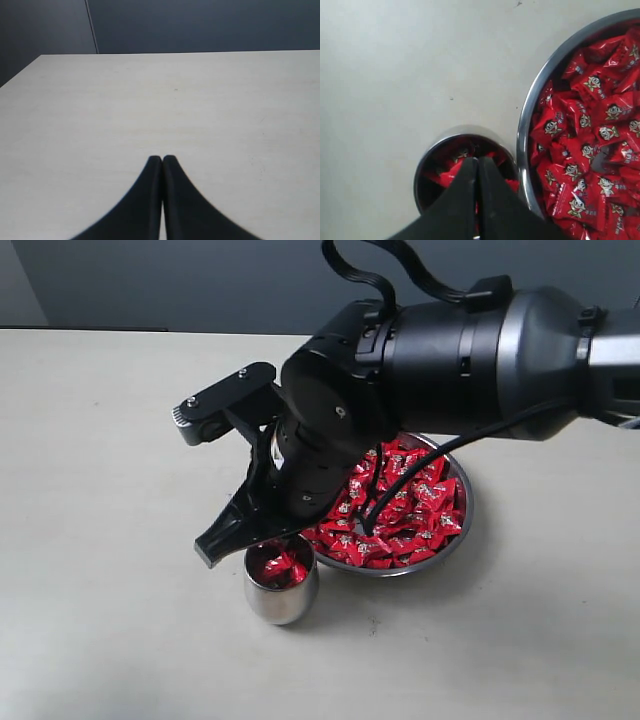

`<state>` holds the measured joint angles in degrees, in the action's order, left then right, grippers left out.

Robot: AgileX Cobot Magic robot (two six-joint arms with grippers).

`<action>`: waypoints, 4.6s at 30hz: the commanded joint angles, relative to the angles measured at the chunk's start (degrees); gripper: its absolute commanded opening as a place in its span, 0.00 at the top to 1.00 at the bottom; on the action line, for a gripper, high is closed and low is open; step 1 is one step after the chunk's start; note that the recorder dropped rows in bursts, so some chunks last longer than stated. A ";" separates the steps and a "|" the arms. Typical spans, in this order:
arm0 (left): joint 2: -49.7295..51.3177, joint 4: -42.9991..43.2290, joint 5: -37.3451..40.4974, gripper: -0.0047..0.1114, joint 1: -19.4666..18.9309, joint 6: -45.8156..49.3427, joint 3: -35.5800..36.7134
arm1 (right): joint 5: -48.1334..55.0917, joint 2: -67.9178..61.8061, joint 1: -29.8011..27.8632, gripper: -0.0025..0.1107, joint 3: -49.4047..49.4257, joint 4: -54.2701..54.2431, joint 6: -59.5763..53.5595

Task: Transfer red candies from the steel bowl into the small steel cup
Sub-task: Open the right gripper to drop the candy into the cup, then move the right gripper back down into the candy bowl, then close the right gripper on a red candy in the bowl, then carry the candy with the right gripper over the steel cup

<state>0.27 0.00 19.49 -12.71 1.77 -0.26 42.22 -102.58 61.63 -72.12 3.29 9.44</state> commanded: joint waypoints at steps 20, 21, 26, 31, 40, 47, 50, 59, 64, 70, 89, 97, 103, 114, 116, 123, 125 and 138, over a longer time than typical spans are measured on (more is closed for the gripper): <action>-0.27 -0.35 -0.58 0.96 0.27 -0.08 0.26 | 0.85 2.59 0.11 0.72 -0.30 -0.06 -3.96; -0.27 -0.35 -0.58 0.96 0.27 -0.08 0.26 | 0.85 3.25 0.11 0.72 -0.30 0.97 -3.84; -0.27 -0.35 -0.58 0.96 0.27 -0.08 0.26 | 0.47 6.37 -0.58 0.72 -0.30 12.80 0.54; -0.27 -0.35 -0.58 0.96 0.27 -0.08 0.26 | 1.91 6.70 -4.21 0.72 -0.30 27.22 12.41; -0.27 -0.35 -0.58 0.96 0.27 -0.08 0.26 | 0.73 2.61 -14.25 0.72 -0.19 23.66 14.77; -0.27 -0.35 -0.58 0.96 0.27 -0.08 0.26 | 1.37 -6.15 -14.15 0.72 -0.19 16.72 6.99; -0.27 -0.35 -0.58 0.96 0.27 -0.08 0.26 | 1.78 -8.16 -14.15 0.72 -0.19 16.72 6.99; -0.27 -0.35 -0.58 0.96 0.27 -0.08 0.26 | 2.36 -11.67 -14.15 0.66 -0.19 17.13 6.38; -0.27 -0.35 -0.58 0.96 0.27 -0.08 0.26 | 2.63 -12.80 -14.15 0.66 -0.19 17.03 6.38; -0.27 -0.35 -0.58 0.96 0.27 -0.08 0.26 | 2.88 -13.18 -14.15 0.66 -0.19 17.03 6.38; -0.27 -0.35 -0.58 0.96 0.27 -0.08 0.26 | 2.59 -15.92 -14.15 0.66 -0.19 17.03 6.38; -0.27 -0.35 -0.58 0.96 0.27 -0.08 0.26 | 2.98 -15.91 -14.15 0.92 -0.19 17.49 6.38; -0.27 -0.35 -0.58 0.96 0.27 -0.08 0.26 | 2.98 -15.91 -14.15 0.98 -0.19 18.19 6.38; -0.27 -0.35 -0.58 0.96 0.27 -0.08 0.26 | 3.83 -9.50 -14.15 0.98 -0.19 17.88 6.38; -0.27 -0.35 -0.58 0.96 0.27 -0.08 0.26 | 3.83 -8.04 -14.15 0.98 -0.19 17.88 6.38; -0.27 -0.35 -0.58 0.96 0.27 -0.08 0.26 | 4.35 -6.82 -14.15 0.98 -0.19 17.88 6.38; -0.27 -0.35 -0.58 0.96 0.27 -0.08 0.26 | 4.35 -6.82 -14.15 0.98 -0.19 17.88 6.38; -0.27 -0.35 -0.58 0.96 0.27 -0.08 0.26 | 4.36 -3.18 -14.15 0.98 -0.19 16.89 6.38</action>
<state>0.27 0.00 19.49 -12.71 1.77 -0.26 46.39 -107.93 47.65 -72.26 20.55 15.99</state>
